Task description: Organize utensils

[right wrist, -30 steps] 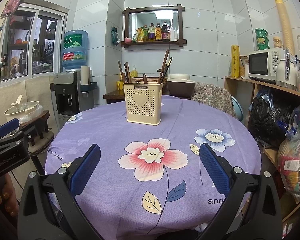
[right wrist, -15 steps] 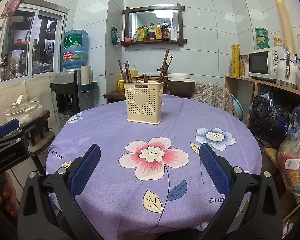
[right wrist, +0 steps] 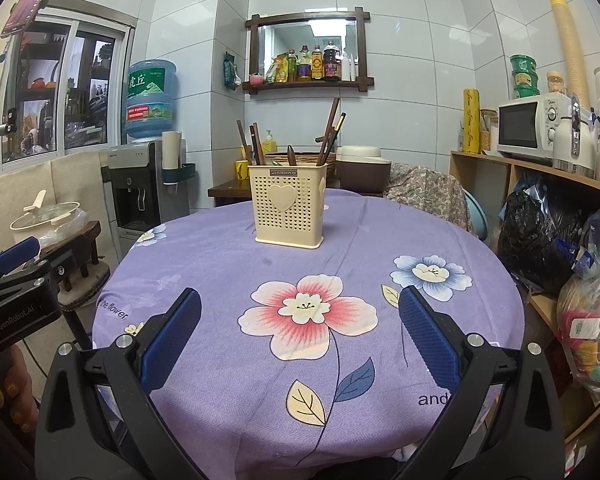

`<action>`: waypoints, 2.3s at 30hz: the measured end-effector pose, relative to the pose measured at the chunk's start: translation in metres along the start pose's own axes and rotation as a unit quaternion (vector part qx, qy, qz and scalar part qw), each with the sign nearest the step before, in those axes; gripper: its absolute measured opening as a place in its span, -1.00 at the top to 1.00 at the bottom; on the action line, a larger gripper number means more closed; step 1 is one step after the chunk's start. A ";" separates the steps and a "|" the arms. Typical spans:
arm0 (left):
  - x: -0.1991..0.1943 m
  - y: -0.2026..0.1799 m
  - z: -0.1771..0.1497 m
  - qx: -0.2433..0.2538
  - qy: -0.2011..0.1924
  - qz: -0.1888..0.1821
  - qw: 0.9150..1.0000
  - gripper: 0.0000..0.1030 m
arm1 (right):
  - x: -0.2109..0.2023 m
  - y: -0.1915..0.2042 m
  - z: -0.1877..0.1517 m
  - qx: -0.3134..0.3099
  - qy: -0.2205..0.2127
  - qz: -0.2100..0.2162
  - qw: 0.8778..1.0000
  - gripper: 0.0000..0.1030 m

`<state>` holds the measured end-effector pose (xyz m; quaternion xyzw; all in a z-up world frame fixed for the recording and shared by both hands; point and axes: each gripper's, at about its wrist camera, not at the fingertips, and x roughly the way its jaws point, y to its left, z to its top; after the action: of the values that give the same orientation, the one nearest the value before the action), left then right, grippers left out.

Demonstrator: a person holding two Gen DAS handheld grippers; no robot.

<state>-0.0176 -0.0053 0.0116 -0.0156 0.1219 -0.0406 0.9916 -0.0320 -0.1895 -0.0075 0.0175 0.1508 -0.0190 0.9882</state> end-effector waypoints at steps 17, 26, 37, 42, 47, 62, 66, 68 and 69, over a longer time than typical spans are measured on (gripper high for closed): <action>0.000 0.002 0.000 -0.001 -0.001 -0.001 1.000 -0.90 | 0.000 0.000 0.000 0.000 0.000 0.000 1.000 -0.88; 0.000 0.002 0.000 0.000 -0.001 0.000 1.000 -0.90 | 0.000 0.000 0.001 0.001 0.000 0.001 1.000 -0.88; 0.000 0.002 0.000 0.000 -0.001 -0.001 1.000 -0.90 | 0.000 0.000 0.001 0.001 0.002 0.002 1.000 -0.88; 0.000 0.002 0.000 0.000 -0.001 -0.001 1.000 -0.90 | 0.000 0.000 0.001 0.001 0.002 0.001 1.000 -0.88; 0.000 0.002 0.000 -0.001 -0.001 -0.001 1.000 -0.90 | 0.001 0.000 0.001 0.001 0.002 0.002 1.000 -0.88; 0.000 0.003 -0.003 -0.003 0.002 0.005 1.000 -0.90 | 0.001 0.000 0.000 0.001 0.003 0.002 1.000 -0.88; 0.000 0.003 -0.003 -0.003 0.002 0.004 1.000 -0.90 | 0.001 0.000 -0.001 0.001 0.003 0.003 1.000 -0.88; 0.000 0.003 -0.003 -0.002 0.002 0.005 1.000 -0.90 | 0.001 0.000 0.000 0.001 0.003 0.002 1.000 -0.88; 0.000 0.003 -0.003 -0.003 0.001 0.005 1.000 -0.90 | 0.001 0.000 -0.001 0.001 0.003 0.002 1.000 -0.88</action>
<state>-0.0182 -0.0025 0.0087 -0.0175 0.1233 -0.0351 0.9916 -0.0312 -0.1898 -0.0084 0.0190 0.1541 -0.0168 0.9877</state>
